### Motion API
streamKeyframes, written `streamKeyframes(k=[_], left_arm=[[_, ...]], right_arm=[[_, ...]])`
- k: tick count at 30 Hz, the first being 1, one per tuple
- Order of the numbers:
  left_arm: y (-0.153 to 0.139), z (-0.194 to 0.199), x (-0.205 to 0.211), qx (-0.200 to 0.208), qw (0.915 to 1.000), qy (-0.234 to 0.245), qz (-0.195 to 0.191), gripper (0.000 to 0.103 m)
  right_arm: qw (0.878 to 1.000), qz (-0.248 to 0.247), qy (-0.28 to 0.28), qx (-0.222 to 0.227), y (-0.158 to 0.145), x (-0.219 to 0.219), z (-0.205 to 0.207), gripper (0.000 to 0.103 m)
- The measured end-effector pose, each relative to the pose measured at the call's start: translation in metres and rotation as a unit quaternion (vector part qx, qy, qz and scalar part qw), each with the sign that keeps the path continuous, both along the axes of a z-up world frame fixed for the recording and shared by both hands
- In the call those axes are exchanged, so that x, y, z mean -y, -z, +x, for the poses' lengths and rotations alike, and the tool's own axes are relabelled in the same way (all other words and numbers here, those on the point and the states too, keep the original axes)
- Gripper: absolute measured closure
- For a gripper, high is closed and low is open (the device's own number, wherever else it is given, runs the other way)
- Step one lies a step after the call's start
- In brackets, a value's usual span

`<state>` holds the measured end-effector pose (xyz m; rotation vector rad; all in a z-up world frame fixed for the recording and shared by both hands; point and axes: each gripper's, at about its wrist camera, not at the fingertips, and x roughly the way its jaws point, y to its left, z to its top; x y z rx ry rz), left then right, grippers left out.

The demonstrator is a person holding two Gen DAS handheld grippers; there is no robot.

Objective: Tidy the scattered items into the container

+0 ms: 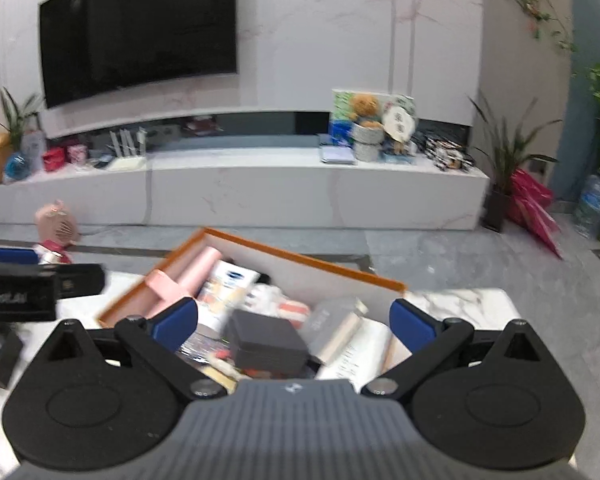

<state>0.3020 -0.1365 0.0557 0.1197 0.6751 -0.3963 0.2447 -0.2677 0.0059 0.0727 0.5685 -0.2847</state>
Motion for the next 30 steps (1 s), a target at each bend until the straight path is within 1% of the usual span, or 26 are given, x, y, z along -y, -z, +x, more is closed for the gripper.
streamKeyframes(k=[1, 3, 6, 8, 10, 13, 17, 25, 30], left_arm=[[0.005, -0.001, 0.003, -0.002, 1.0, -0.001, 0.009, 0.0], [0.016, -0.003, 0.007, -0.007, 0.9998, -0.002, 0.017, 0.0], [0.033, -0.004, 0.014, -0.029, 0.9993, 0.006, 0.025, 0.0], [0.042, -0.008, 0.017, -0.043, 0.9986, 0.008, 0.029, 0.0], [0.047, -0.013, 0.017, -0.048, 0.9983, 0.005, 0.033, 0.0], [0.049, -0.016, 0.017, -0.053, 0.9982, -0.001, 0.029, 0.0], [0.05, -0.017, 0.017, -0.055, 0.9982, -0.013, 0.022, 0.0], [0.06, -0.014, 0.024, -0.059, 0.9969, -0.032, 0.043, 0.0], [0.06, -0.011, 0.019, -0.064, 0.997, -0.035, 0.023, 0.0]], right_arm=[[1.0, -0.003, 0.007, -0.004, 0.002, 0.001, 0.0, 0.001], [1.0, 0.0, 0.019, 0.003, 0.004, 0.004, -0.004, 0.001], [0.999, 0.012, 0.031, -0.005, 0.008, 0.008, -0.009, 0.001], [0.999, 0.019, 0.033, -0.01, 0.01, 0.01, -0.012, 0.001], [0.999, 0.018, 0.031, -0.009, 0.012, 0.01, -0.015, 0.001], [0.999, 0.012, 0.028, -0.012, 0.015, 0.006, -0.019, 0.001], [1.0, 0.017, 0.022, -0.008, 0.019, 0.003, -0.025, 0.001], [0.999, 0.025, 0.017, -0.031, 0.034, -0.004, -0.029, 0.0], [0.999, 0.03, 0.021, -0.032, 0.034, -0.006, -0.029, 0.0]])
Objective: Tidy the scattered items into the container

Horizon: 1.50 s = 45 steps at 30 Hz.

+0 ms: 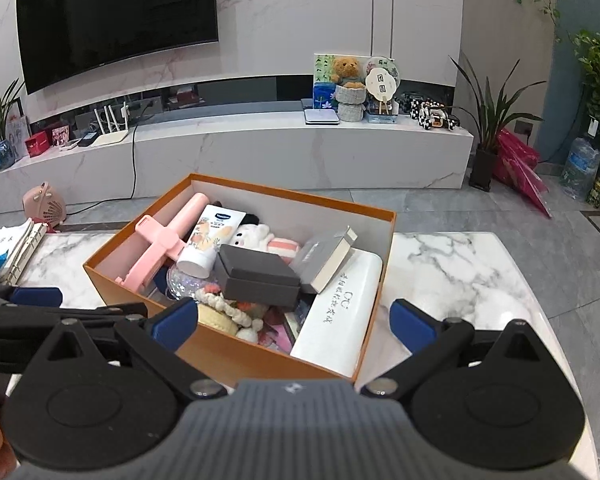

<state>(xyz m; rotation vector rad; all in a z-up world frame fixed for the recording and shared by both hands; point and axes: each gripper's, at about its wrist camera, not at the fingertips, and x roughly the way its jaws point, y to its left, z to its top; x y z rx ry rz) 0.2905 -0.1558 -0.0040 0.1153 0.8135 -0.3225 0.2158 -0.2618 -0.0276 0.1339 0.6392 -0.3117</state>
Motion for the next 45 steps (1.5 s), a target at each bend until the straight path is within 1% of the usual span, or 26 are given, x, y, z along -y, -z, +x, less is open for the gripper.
streamKeyframes(k=[7, 19, 24, 33, 45], left_arm=[[-0.004, -0.0005, 0.0, 0.01, 0.9999, 0.002, 0.004, 0.0], [-0.0026, -0.0015, 0.0032, 0.01, 0.9998, 0.003, 0.014, 0.0], [-0.0028, -0.0005, 0.0017, 0.011, 0.9999, 0.007, 0.012, 0.0], [-0.0038, 0.0001, 0.0027, 0.015, 0.9997, 0.007, 0.02, 0.0], [-0.0039, 0.0003, 0.0021, 0.01, 0.9998, 0.005, 0.017, 0.0]], right_arm=[[1.0, 0.002, -0.006, -0.005, 0.0006, -0.0017, 0.0012, 0.001], [1.0, 0.009, 0.005, -0.015, 0.0038, 0.0034, 0.0039, 0.001], [1.0, 0.009, 0.005, -0.015, 0.0038, 0.0025, 0.0043, 0.001], [1.0, 0.008, 0.001, -0.021, 0.0054, 0.0018, 0.0054, 0.001], [1.0, 0.007, 0.0, -0.022, 0.0059, 0.0025, 0.0056, 0.0]])
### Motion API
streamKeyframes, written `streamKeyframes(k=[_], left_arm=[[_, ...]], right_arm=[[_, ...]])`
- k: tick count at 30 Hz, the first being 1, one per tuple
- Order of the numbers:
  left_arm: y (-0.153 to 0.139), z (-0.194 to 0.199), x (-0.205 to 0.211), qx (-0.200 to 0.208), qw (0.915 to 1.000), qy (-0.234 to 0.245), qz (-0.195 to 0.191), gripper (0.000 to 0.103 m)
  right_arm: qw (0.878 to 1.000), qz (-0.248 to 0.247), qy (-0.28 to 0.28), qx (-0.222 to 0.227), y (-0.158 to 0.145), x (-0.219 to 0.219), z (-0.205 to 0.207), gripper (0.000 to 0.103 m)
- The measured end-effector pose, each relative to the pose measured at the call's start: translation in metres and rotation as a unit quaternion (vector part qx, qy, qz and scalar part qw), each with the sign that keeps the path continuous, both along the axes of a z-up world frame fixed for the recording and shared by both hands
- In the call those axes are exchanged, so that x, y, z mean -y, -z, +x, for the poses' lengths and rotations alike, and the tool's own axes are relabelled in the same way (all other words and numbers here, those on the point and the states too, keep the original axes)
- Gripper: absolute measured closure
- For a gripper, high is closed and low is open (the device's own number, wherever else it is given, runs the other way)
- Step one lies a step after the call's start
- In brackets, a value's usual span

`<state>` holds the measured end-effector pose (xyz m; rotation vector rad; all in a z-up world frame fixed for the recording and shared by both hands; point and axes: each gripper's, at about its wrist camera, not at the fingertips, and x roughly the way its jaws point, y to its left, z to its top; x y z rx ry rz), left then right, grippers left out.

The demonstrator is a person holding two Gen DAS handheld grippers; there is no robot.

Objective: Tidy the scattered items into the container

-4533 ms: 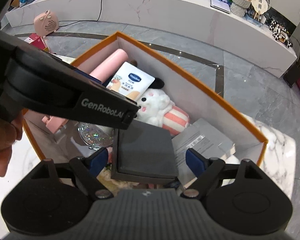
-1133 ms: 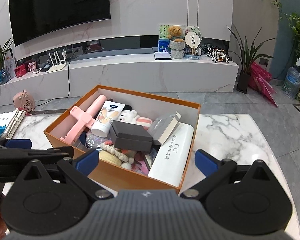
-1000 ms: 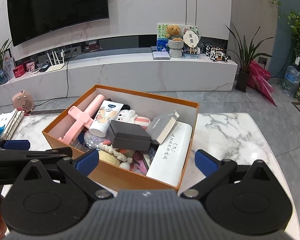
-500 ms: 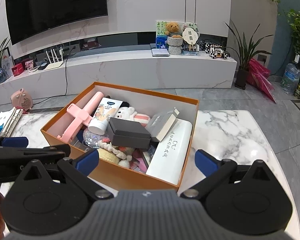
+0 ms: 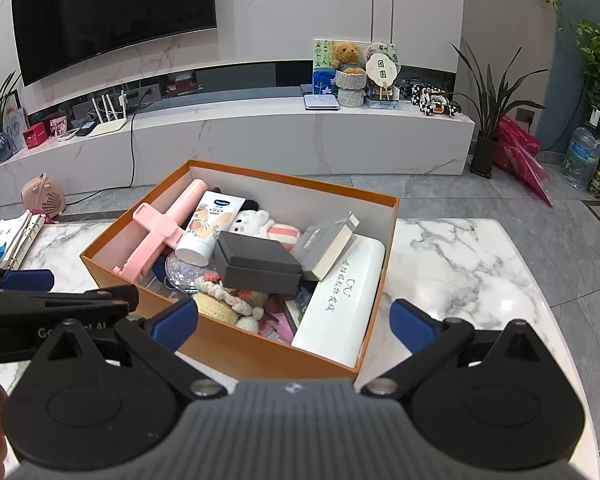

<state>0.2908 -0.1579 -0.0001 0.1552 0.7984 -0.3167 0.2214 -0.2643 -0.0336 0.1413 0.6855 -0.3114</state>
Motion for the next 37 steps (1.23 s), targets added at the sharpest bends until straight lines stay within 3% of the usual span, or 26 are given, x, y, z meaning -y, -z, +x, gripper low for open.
streamKeyframes(k=[37], left_arm=[[0.0007, -0.0002, -0.0025, 0.006, 1.0, 0.003, -0.002, 0.0]], right_arm=[[1.0, -0.006, 0.0, -0.002, -0.0008, 0.0004, -0.0003, 0.001]])
